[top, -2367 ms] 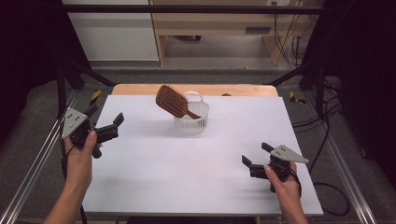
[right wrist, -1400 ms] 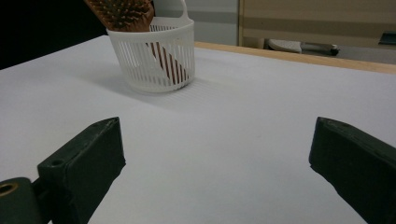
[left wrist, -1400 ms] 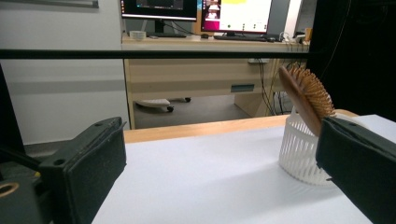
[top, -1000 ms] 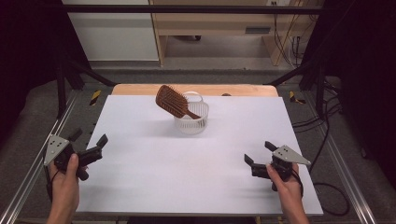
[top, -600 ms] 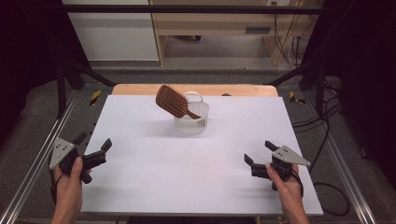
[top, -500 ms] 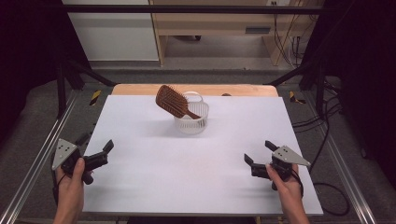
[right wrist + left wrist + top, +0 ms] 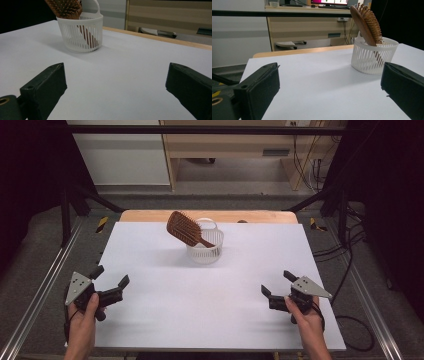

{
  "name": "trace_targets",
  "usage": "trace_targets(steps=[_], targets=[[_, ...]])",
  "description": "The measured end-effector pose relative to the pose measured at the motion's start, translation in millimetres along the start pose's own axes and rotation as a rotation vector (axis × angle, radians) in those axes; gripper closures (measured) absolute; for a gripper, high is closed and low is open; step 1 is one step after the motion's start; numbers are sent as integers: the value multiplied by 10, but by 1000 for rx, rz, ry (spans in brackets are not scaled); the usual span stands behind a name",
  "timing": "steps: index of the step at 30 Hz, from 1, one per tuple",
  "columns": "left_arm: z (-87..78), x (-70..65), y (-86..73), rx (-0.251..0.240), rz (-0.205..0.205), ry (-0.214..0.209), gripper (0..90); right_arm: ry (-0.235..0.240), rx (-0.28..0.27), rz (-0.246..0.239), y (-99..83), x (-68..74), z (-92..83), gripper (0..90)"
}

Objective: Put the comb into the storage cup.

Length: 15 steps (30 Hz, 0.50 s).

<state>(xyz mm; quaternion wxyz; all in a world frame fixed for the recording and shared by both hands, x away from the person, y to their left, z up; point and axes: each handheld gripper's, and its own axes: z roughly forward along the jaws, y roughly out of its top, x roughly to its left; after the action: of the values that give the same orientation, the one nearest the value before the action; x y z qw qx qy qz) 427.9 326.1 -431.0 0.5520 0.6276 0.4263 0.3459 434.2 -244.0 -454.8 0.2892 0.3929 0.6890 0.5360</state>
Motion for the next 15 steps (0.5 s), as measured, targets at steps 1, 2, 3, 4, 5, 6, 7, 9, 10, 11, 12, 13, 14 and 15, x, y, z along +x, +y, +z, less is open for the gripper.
trace_targets(steps=[1,2,3,4,5,6,7,9,10,11,12,13,14,15], targets=[[3,-9,-2,2,2,-4,22,-1,0,-1,0,-1,-1,36],[5,-17,-3,3,2,-7,22,-2,-1,1,0,-1,-3,36],[8,-26,-4,3,5,-10,22,-2,-2,2,1,-2,-4,36],[10,-36,-6,5,9,-14,22,-3,-5,3,2,-2,-4,36],[13,-49,-8,6,13,-17,22,-3,-5,1,1,-4,-4,36],[15,-59,-10,5,12,-19,22,-3,-4,-1,0,-5,-4,36],[16,-65,-12,5,13,-22,22,-3,-3,-1,0,-3,-4,35],[21,-80,-20,9,17,-26,22,-3,-4,-2,1,-1,-3,36],[27,-88,-27,12,16,-26,22,-2,-4,-3,1,-1,-4,35],[31,-97,-34,15,19,-28,23,-2,-4,-4,1,-1,-4,36],[34,-109,-39,17,23,-31,23,-2,-4,-4,1,0,-4,35],[36,-121,-43,20,26,-34,23,-2,-5,-4,1,-1,-5,36],[38,-139,-47,21,32,-40,22,-4,-7,2,3,3,-5,35],[42,-154,-50,21,33,-44,22,-5,-8,1,2,1,-5,35]])
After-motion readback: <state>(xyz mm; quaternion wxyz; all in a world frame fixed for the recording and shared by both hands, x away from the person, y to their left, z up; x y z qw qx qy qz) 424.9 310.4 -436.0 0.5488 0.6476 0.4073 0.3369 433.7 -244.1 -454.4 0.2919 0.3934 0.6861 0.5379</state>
